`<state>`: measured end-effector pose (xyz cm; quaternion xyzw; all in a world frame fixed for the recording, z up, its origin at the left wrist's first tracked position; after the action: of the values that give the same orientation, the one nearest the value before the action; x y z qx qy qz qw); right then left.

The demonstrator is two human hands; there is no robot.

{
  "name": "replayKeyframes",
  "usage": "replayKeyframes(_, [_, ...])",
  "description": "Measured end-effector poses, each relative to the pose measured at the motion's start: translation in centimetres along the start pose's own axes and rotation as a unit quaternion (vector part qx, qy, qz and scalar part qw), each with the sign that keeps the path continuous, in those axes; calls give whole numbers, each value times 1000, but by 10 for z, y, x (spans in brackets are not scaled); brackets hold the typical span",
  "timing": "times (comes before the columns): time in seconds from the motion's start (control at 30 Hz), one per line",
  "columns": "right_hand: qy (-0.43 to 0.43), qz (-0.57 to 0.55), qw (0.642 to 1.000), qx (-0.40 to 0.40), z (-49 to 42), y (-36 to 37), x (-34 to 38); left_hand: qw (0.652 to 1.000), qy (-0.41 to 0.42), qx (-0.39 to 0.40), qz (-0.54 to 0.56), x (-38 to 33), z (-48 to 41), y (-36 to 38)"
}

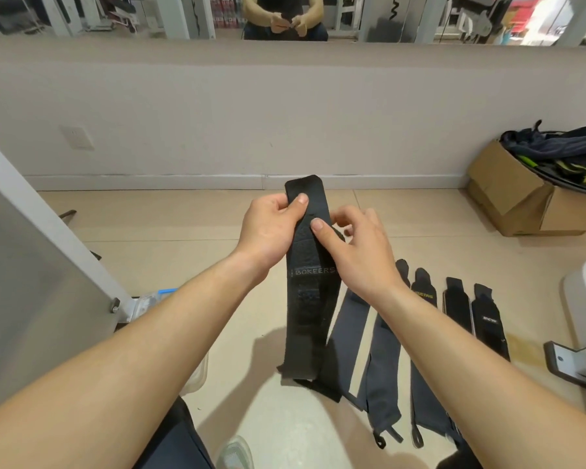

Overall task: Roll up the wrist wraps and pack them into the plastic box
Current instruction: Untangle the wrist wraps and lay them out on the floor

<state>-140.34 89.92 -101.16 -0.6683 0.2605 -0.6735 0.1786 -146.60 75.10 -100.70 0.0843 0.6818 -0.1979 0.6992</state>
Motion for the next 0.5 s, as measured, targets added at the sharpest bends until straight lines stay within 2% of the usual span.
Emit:
replayKeyframes(0.23, [9,-140,989,39,-1,14,1,997,15,-70,26,-1,4,-2])
replayKeyframes(0.37, [8,-255,956,141,-1,32,-1,992,-4,-81,97,1,3,-3])
replayKeyframes(0.43, [-10,-277,941,194,2,42,0,983,-24,-81,162,6,3,-3])
replayKeyframes(0.5, [-22,-283,936,209,4,48,2,972,-43,-87,215,12,2,-5])
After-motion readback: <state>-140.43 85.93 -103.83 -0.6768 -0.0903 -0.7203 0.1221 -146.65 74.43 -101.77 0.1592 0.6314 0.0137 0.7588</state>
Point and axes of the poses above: each hand's wrist, its own z-axis away from the middle knuckle, its own y-axis out of the palm, x = y × z, the point moved 9 cm from there along -z, towards the middle knuckle, and after that the axes turned 13 degrees about x, right-handed, at the moved point
